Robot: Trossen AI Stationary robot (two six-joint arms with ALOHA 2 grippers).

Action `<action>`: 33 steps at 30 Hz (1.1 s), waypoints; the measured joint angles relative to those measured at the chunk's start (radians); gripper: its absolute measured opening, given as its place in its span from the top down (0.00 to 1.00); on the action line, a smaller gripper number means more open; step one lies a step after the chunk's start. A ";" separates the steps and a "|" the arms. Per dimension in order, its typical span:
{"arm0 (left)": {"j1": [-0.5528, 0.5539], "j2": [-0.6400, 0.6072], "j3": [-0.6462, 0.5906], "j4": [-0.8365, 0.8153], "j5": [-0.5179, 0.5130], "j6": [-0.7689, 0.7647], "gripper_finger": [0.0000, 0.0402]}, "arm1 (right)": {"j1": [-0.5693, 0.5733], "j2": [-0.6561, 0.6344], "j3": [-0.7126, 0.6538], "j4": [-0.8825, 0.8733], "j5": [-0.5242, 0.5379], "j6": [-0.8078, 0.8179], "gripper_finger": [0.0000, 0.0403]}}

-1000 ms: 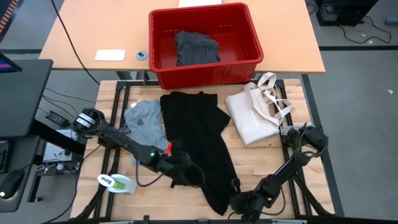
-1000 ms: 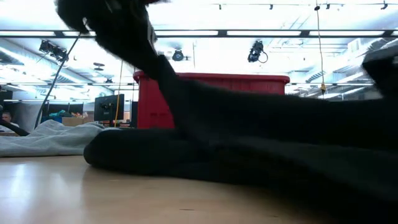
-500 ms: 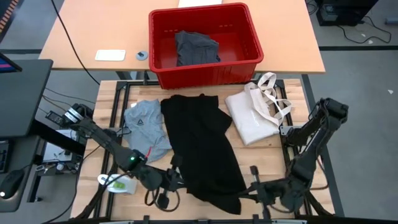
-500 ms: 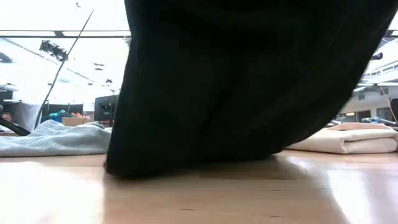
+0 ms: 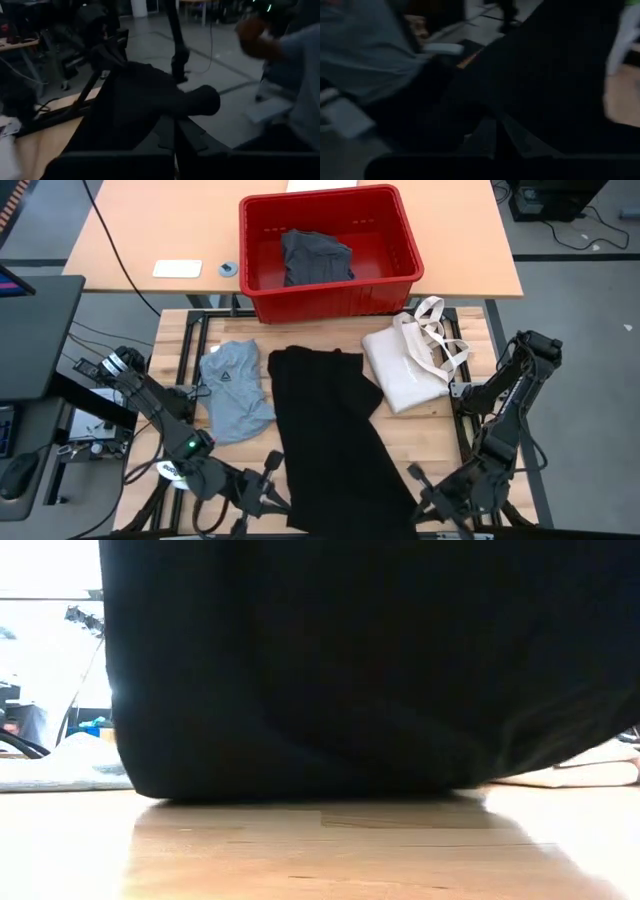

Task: Fold Laundry from Bin
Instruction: Fold the black shirt

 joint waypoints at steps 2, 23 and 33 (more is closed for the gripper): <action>-0.007 0.000 0.005 0.030 0.026 -0.023 0.99 | 0.000 -0.001 0.000 0.019 -0.066 0.023 0.97; -0.012 0.066 0.007 -0.061 -0.046 -0.096 0.99 | -0.111 -0.002 0.000 -0.154 -0.017 0.254 0.97; -0.031 0.000 0.007 -0.352 -0.351 -0.141 0.99 | -0.313 -0.003 0.000 -0.251 -0.082 0.269 0.97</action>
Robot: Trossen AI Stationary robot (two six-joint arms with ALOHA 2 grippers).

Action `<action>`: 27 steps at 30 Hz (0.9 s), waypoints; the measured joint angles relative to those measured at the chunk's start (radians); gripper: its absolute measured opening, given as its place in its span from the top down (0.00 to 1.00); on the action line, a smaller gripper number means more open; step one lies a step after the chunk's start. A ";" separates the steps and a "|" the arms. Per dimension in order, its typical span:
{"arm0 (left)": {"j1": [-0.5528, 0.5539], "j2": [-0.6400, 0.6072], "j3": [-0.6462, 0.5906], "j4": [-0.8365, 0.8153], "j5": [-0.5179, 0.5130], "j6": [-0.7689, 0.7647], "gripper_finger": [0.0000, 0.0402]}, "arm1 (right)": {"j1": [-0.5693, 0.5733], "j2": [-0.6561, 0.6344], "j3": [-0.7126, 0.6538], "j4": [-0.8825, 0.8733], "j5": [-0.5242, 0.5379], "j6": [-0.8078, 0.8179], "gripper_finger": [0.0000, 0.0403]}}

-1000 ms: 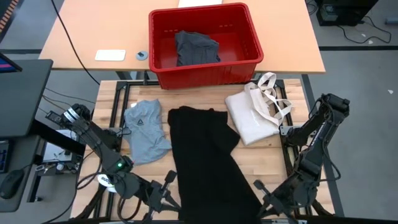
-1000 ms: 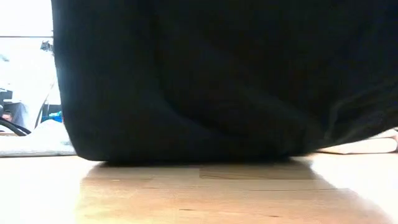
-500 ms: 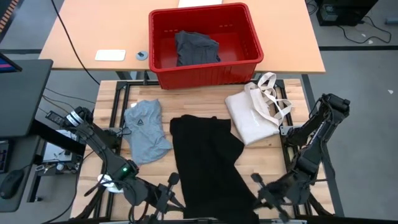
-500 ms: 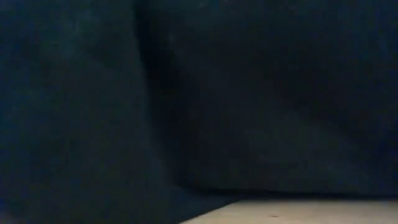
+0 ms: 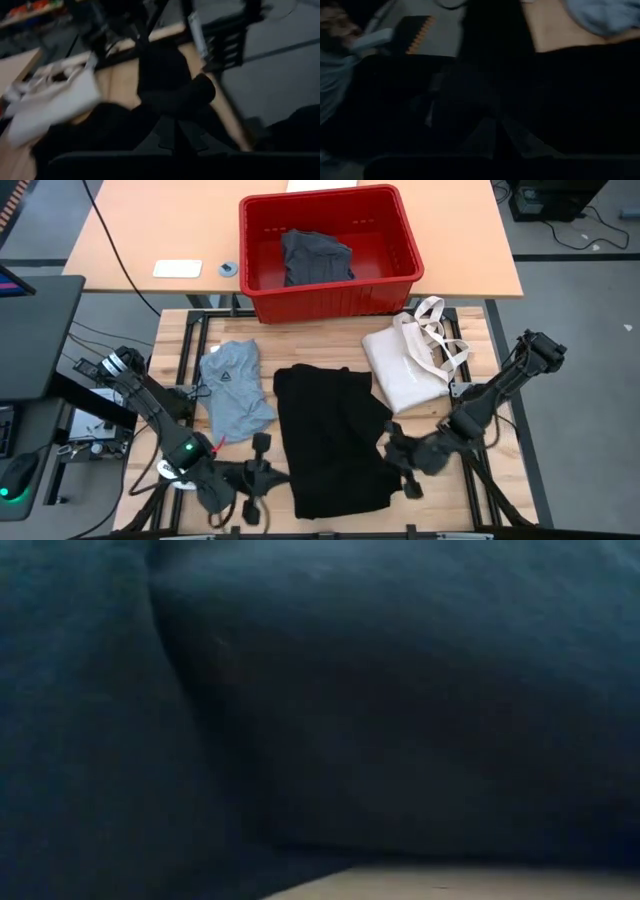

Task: Fold Laundry from Bin
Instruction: Fold the black shirt

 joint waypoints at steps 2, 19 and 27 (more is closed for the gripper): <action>0.021 0.000 0.000 -0.063 -0.004 -0.036 0.99 | -0.051 0.000 0.000 -0.025 -0.019 -0.007 0.97; 0.193 0.000 0.000 -0.535 -0.078 -0.145 0.99 | -0.529 0.000 0.000 -0.052 -0.358 -0.319 0.97; 0.293 0.000 0.000 -0.777 -0.082 -0.170 0.99 | -0.679 0.000 0.000 -0.052 -0.392 -0.486 0.97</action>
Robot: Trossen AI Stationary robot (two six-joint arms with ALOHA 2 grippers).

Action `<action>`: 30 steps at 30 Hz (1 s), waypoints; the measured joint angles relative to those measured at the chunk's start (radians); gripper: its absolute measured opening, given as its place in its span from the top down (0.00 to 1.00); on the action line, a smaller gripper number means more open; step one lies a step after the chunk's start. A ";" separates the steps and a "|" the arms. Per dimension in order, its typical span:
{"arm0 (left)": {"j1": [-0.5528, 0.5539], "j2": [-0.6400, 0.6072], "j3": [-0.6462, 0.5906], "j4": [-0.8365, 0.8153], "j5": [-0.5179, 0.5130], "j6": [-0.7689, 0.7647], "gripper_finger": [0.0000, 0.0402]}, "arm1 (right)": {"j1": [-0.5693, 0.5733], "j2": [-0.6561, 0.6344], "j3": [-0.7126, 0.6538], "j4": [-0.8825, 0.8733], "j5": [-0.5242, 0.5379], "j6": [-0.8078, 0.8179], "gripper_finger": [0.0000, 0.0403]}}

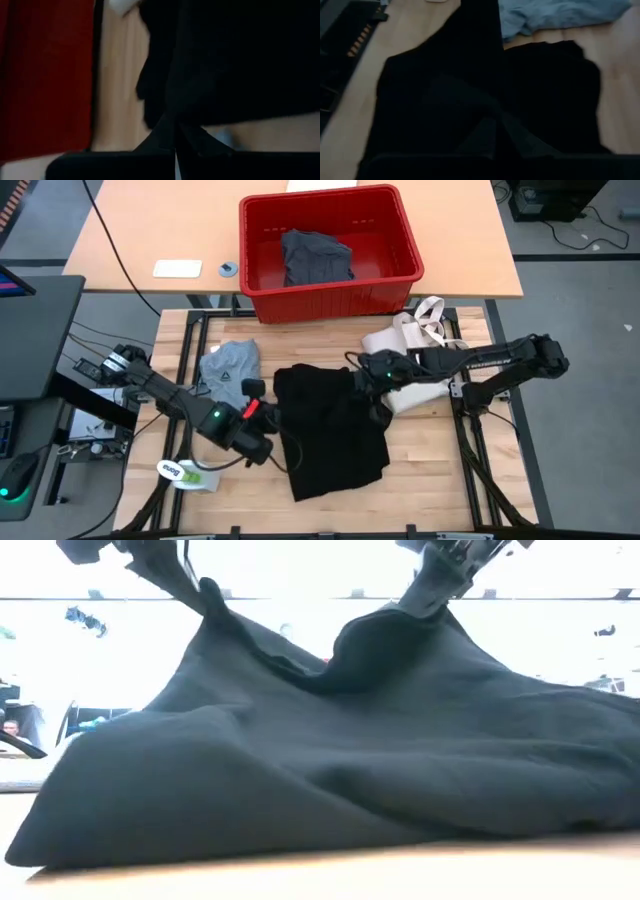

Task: Fold Laundry from Bin
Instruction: Fold the black shirt

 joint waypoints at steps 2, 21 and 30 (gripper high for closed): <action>0.026 0.000 0.000 -0.064 -0.003 -0.001 0.99 | -0.030 0.000 0.000 0.000 0.008 -0.031 0.97; 0.348 0.000 -0.001 -0.120 0.129 0.000 0.98 | -0.192 0.000 -0.028 0.002 0.061 -0.342 0.88; 0.371 0.000 -0.001 -0.124 0.133 -0.049 0.65 | -0.217 0.000 -0.049 0.033 0.203 -0.376 0.53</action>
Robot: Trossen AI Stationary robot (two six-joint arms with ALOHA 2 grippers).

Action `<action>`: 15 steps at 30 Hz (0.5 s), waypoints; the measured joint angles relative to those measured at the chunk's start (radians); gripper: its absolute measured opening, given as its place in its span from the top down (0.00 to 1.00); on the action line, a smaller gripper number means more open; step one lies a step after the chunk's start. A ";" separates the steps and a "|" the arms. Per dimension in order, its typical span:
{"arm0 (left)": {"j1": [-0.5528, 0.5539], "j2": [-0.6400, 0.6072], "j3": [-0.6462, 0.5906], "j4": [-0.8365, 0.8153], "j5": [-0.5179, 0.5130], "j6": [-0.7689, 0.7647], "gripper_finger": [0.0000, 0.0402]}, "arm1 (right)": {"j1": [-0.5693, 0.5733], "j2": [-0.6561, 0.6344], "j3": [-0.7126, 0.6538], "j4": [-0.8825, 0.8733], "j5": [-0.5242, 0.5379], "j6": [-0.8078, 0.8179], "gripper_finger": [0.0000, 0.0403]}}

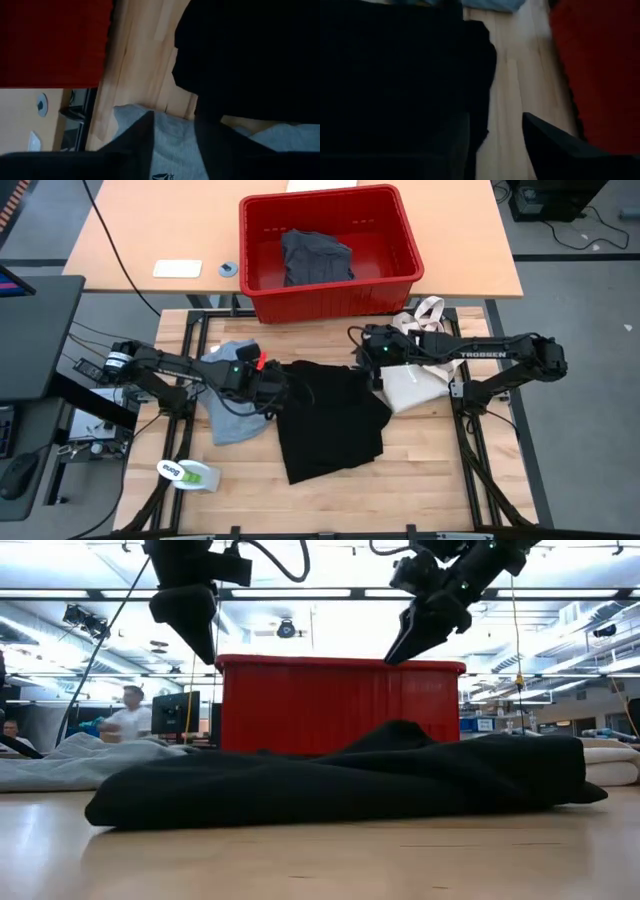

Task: Fold Laundry from Bin
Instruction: Fold the black shirt

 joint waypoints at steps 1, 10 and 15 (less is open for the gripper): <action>0.003 0.000 0.000 0.000 0.000 0.002 0.61 | -0.001 0.000 0.005 -0.008 0.000 0.010 0.50; -0.068 0.011 -0.032 0.359 0.266 0.203 0.48 | 0.116 0.000 0.035 -0.017 -0.065 0.167 0.47; -0.146 0.073 -0.144 0.605 0.544 0.256 0.51 | 0.312 0.001 -0.037 0.031 -0.002 0.325 0.50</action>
